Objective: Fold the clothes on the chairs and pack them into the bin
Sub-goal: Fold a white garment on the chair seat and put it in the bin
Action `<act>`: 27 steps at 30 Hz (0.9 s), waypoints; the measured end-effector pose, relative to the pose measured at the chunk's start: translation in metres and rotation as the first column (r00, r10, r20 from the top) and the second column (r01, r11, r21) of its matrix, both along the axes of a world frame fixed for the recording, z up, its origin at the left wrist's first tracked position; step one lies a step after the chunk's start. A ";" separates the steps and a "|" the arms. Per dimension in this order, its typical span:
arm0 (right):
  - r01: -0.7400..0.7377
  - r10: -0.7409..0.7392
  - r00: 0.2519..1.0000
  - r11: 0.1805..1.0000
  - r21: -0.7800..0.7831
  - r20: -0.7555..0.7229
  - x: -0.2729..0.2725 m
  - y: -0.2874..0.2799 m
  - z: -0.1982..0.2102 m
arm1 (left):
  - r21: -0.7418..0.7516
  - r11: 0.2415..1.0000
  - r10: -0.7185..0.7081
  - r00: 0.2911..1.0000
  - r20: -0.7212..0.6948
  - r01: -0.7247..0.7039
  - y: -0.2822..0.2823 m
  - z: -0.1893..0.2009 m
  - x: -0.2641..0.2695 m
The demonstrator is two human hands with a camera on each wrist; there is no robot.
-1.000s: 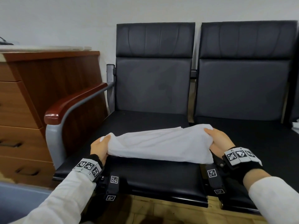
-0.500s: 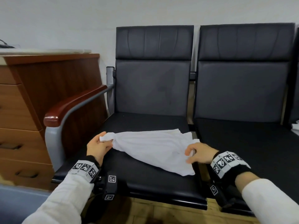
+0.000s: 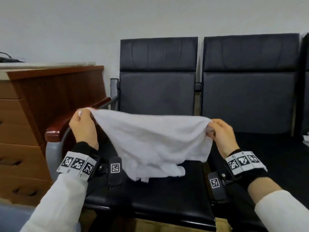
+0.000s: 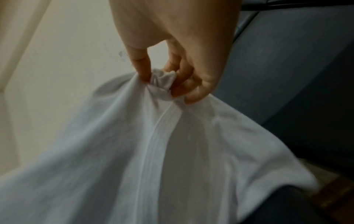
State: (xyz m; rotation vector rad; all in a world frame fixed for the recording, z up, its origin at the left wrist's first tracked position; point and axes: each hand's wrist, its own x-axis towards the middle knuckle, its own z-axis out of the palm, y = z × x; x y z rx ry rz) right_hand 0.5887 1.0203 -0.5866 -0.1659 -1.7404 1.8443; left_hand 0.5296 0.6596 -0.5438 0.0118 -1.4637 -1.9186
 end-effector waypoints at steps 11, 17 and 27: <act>-0.251 -0.091 0.608 0.921 0.300 0.788 -0.006 0.020 -0.069 | -0.623 0.635 0.180 0.697 0.694 0.456 0.014 -0.085 -0.023; -0.710 -0.043 0.278 0.664 0.235 0.960 0.014 0.005 -0.049 | -0.580 0.169 0.085 0.574 0.814 0.797 0.034 -0.101 -0.018; -0.245 0.227 0.877 0.969 -0.012 0.423 -0.007 -0.024 -0.051 | -0.737 0.063 0.457 0.637 0.621 0.673 0.056 -0.096 -0.001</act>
